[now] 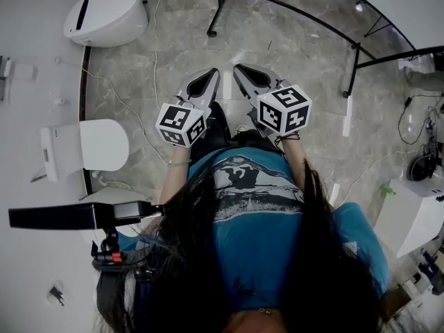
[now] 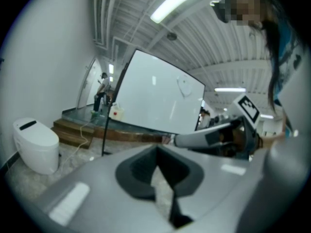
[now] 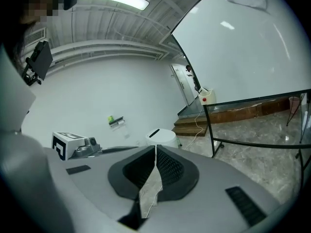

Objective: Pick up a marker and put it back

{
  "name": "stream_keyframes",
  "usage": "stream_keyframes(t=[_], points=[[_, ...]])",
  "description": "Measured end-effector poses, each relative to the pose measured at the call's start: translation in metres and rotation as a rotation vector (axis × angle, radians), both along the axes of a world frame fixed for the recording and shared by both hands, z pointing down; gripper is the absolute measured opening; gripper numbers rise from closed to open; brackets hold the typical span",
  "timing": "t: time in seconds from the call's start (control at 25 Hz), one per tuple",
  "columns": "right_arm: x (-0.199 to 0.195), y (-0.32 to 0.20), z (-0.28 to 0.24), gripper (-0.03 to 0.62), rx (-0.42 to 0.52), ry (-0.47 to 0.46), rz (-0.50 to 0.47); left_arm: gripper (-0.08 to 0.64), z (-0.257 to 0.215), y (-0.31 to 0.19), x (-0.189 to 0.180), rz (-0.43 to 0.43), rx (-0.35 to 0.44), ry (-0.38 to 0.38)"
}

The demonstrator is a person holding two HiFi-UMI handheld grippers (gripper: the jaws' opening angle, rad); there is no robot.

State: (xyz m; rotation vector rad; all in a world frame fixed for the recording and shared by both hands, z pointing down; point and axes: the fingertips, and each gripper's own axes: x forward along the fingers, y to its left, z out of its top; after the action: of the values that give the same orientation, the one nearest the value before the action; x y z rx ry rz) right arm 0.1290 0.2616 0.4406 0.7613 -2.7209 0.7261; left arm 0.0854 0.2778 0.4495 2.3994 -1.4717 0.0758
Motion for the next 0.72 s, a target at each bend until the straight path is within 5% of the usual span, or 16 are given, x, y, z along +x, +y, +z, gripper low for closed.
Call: stream_keyframes(t=[0.72], points=[[0.043, 0.088, 0.004, 0.015, 0.046, 0.030, -0.051, 0.003, 0.005, 0.086, 0.048, -0.027, 0.014, -0.004]])
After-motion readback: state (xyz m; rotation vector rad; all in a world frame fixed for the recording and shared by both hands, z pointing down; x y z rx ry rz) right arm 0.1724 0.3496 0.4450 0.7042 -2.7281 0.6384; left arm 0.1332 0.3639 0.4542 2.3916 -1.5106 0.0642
